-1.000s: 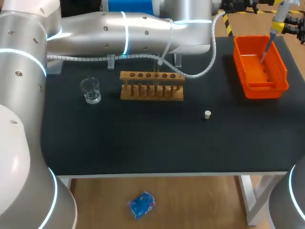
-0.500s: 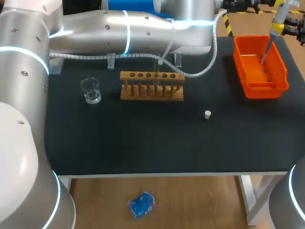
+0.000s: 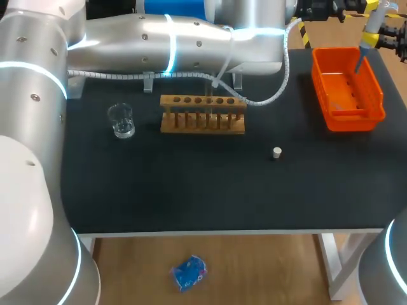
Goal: Invert the test tube, pick up the pipette, mount the tip to pipette, aspirate from beaker and dispense into the tube, eject the tip, return the pipette, and cap with the stopper.
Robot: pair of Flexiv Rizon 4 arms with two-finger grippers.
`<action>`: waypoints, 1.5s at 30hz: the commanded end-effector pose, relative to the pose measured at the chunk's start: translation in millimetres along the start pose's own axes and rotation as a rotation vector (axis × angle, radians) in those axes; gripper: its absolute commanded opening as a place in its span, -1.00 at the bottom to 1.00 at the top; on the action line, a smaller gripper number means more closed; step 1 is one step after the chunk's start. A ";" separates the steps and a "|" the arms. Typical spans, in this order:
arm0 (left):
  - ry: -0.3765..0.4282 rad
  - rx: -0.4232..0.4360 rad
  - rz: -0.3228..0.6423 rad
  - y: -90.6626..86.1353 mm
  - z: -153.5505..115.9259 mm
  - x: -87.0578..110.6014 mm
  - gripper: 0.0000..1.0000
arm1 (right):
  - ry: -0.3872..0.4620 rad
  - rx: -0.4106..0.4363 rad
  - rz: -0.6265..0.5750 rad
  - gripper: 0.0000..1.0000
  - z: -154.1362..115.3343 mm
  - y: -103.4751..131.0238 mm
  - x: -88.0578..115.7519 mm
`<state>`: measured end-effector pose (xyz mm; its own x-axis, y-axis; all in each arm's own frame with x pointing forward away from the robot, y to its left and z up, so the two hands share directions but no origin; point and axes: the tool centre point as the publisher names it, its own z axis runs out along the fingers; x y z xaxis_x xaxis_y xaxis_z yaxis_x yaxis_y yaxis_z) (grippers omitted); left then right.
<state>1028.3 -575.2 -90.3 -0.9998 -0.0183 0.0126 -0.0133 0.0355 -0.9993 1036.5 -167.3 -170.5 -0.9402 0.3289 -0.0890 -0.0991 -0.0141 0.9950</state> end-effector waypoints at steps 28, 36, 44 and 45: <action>0.014 0.002 0.071 -52.7 -47.3 11.5 1.00 | 0.008 0.000 -0.001 -1.00 1.6 10.4 -1.8; -0.016 0.004 0.060 -44.7 -92.2 40.9 1.00 | 0.036 -0.024 0.005 -1.00 7.5 18.6 19.7; -0.088 0.004 0.065 -40.0 -107.9 53.9 1.00 | 0.080 -0.035 0.016 -1.00 15.4 22.8 44.3; -0.088 0.004 0.065 -40.0 -107.9 53.9 1.00 | 0.080 -0.035 0.016 -1.00 15.4 22.8 44.3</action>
<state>984.2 -476.6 -43.7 -0.9971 -0.0564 -0.0514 0.0488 0.0469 -0.9977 1002.7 -140.2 -153.7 -0.9673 0.2416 -0.0775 -0.0941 -0.0580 0.9939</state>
